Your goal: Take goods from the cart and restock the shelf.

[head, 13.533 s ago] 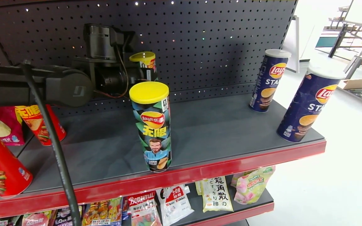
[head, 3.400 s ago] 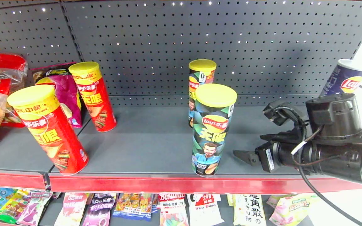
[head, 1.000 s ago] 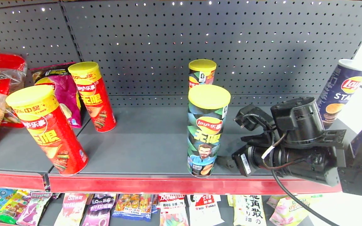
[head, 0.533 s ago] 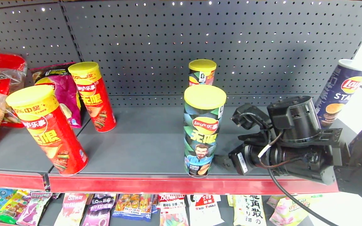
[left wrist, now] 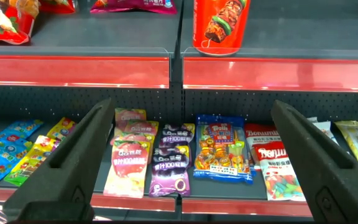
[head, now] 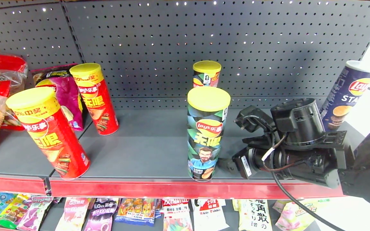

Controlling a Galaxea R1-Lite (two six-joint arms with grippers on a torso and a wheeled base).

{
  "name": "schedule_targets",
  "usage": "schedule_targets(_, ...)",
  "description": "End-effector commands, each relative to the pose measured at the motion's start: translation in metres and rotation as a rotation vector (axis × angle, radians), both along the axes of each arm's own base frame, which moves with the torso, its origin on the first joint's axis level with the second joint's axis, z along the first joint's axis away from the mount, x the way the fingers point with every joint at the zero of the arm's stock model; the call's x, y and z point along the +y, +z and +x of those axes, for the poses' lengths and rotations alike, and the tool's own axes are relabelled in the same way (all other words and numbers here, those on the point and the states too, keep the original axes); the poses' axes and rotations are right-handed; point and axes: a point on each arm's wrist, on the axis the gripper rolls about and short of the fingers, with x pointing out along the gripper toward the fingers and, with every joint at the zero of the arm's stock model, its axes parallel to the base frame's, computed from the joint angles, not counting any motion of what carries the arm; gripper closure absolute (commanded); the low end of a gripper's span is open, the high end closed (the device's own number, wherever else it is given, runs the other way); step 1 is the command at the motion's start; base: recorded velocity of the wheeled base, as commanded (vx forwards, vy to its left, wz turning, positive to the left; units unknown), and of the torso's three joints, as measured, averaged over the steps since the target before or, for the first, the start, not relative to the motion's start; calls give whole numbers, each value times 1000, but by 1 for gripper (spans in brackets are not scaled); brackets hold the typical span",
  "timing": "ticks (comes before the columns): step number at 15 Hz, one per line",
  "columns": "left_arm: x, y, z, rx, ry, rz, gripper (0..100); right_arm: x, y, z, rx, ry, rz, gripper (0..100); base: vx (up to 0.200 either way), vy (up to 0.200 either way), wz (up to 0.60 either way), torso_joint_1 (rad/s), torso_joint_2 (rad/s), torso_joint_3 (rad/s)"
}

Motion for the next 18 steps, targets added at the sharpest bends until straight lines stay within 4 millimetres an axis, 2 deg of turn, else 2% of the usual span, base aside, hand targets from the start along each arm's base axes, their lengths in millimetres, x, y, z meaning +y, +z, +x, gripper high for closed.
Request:
schedule_targets(1, 0, 0, 0, -1, 1, 0, 0, 0, 0, 0, 0, 1, 0, 0, 0, 0, 0, 0, 0, 0)
schedule_targets(9, 0, 0, 0, 1, 1, 0, 0, 1, -1, -1, 4, 3, -1, 0, 0, 0, 0, 0, 0, 0)
schedule_targets(12, 0, 0, 0, -1, 1, 0, 0, -11, 6, -2, -16, -33, 14, 0, 0, 0, 0, 0, 0, 0)
schedule_targets(14, 0, 0, 0, -1, 1, 0, 0, -18, 13, -10, -37, -51, 20, 0, 0, 0, 0, 0, 0, 0)
schedule_targets(18, 0, 0, 0, -1, 1, 0, 0, -51, 31, -51, -114, -84, 54, 0, 0, 0, 0, 0, 0, 0)
